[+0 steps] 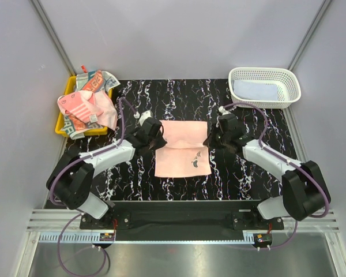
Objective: Fold and stack the towels
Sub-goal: Fold the towel
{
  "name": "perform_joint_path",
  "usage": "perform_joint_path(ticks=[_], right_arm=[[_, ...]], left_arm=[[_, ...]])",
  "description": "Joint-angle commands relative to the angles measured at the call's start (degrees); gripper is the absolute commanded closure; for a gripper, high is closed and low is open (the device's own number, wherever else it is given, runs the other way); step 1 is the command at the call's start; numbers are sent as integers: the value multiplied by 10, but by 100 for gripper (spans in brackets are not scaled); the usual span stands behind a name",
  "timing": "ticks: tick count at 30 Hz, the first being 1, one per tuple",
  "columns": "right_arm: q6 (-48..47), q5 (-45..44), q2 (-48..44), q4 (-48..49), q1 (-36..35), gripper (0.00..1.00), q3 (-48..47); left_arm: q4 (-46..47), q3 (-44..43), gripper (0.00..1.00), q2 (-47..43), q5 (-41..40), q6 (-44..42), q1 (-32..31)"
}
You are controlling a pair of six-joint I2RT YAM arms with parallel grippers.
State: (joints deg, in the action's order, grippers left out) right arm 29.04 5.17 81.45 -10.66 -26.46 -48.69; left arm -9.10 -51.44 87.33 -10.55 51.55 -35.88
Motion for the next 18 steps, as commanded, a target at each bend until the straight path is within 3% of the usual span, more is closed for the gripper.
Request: perform_joint_path(ticks=[1, 18], right_arm=[[12, -9, -49, -9, -3, 100, 10], [29, -3, -121, -24, -15, 100, 70]], left_arm=[[24, 2, 100, -30, -38, 6, -14], [-8, 58, 100, -104, -60, 10, -45]])
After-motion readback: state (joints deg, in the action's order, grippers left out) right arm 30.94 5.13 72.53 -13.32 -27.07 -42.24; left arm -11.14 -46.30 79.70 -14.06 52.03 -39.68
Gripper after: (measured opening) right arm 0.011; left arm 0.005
